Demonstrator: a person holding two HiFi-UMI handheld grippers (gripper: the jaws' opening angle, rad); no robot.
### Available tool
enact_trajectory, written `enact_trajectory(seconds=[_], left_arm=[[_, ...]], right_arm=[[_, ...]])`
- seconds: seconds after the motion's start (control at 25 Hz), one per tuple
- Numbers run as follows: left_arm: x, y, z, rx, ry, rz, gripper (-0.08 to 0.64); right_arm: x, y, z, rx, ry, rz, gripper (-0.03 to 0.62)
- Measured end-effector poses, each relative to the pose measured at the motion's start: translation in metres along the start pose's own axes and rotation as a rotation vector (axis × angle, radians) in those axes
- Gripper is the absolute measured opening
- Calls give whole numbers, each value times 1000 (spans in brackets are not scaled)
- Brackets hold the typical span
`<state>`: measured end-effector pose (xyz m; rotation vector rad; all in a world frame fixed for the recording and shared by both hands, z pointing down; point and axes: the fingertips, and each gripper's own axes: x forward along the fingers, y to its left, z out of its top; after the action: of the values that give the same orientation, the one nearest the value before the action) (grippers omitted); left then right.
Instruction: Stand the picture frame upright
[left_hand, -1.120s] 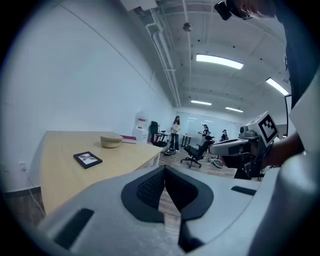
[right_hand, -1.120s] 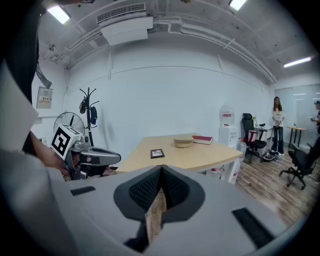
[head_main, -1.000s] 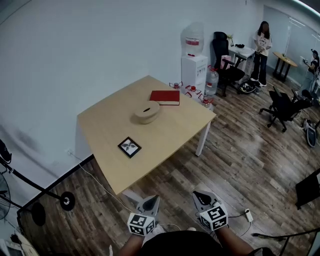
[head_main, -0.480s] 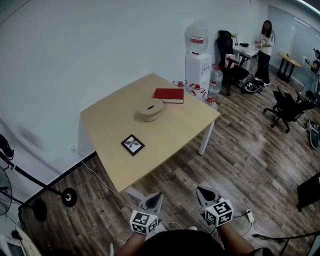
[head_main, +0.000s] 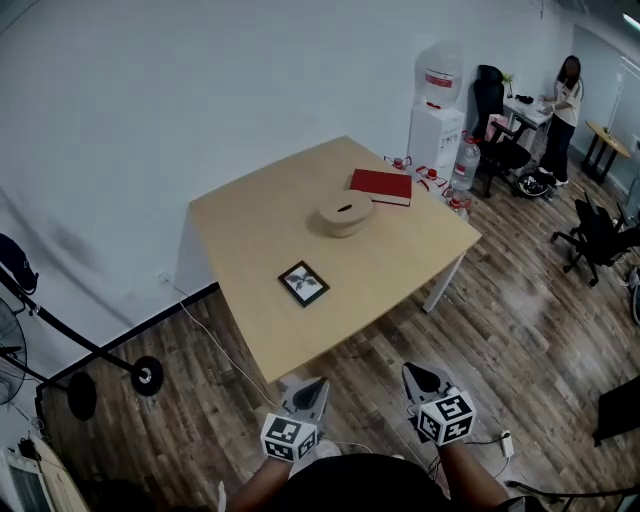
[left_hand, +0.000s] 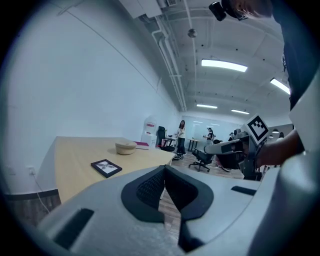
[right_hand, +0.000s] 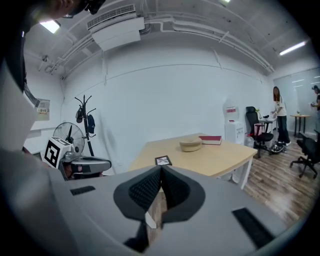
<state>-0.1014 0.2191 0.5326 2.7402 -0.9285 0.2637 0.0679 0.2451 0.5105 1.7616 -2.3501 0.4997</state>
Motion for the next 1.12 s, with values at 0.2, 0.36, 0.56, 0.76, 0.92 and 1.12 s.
enact_trajectory(seconds=[0.2,0.36,0.56,0.76,0.92,1.12], left_arm=[[-15,56,7,-36,-31,67,-5],[-20,82,15,-54,-52,90,-5],[-18,98,12,-65,-44,110,-5],[-1,120,8,-73,-19,159,-5],[21,141,12,-71,6,218,-5],[59,165,33,-72,4,284,-5]], right_arm=[[38,14,8,-1,4,-1,9],[60,20,19,-7,6,5,9],[88,26,22,-24,18,41,9],[124,17,30,-67,38,103,9],[152,-7,44,-85,41,139,9],[186,-39,62,-98,46,186,9]])
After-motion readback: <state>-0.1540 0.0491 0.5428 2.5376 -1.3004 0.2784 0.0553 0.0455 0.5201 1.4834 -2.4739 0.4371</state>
